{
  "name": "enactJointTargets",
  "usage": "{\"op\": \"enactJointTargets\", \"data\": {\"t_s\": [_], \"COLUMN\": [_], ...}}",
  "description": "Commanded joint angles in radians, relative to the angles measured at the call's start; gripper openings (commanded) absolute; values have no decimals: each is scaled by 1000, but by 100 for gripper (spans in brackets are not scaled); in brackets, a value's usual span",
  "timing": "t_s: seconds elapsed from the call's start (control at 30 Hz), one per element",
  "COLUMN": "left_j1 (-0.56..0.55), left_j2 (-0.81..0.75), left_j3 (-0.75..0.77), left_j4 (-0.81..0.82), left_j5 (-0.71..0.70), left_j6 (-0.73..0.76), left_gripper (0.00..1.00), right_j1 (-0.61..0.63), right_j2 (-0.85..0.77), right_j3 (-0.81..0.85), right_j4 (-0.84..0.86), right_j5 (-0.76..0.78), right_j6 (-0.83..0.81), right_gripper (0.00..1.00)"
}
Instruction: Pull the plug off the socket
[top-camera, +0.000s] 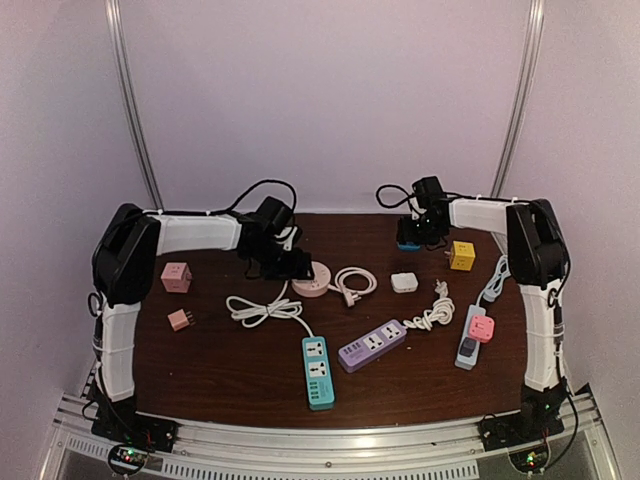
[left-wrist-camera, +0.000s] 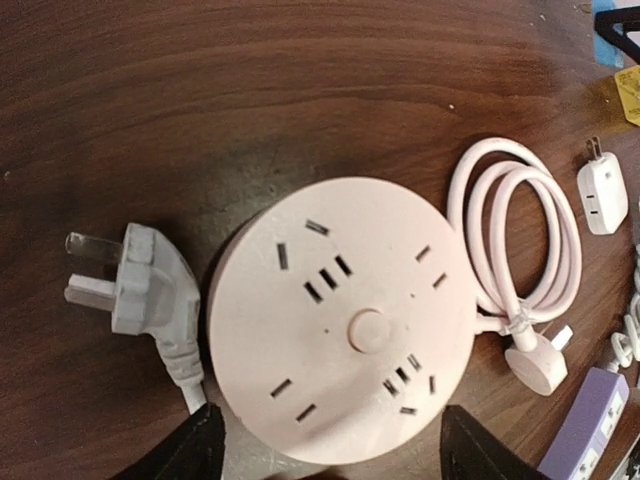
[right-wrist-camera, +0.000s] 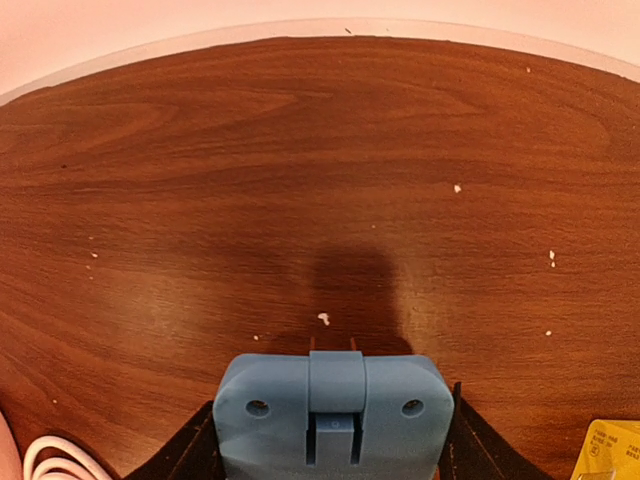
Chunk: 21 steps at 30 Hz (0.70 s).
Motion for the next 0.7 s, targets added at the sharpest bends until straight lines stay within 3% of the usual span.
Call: {"op": "enactJointTargets", "data": {"t_s": [0.0, 0.4, 0.57, 0.67], "left_j1": [-9, -9, -9, -9], "left_j2": [-115, -197, -197, -200], "left_j3": [0, -55, -46, -48], "left_j4": [-27, -21, -19, -16], "left_j5": [0, 15, 21, 26], "left_j6": [29, 20, 18, 18], "left_gripper": [76, 77, 77, 77], "right_j1": [-12, -11, -9, -7], "right_j2": [21, 20, -3, -19], "right_j3": [30, -33, -73, -95], "right_j4": [-28, -70, -73, -75], "right_j5": [56, 28, 22, 12], "right_j6": [-28, -29, -19, -12], "right_gripper": [38, 50, 58, 68]}}
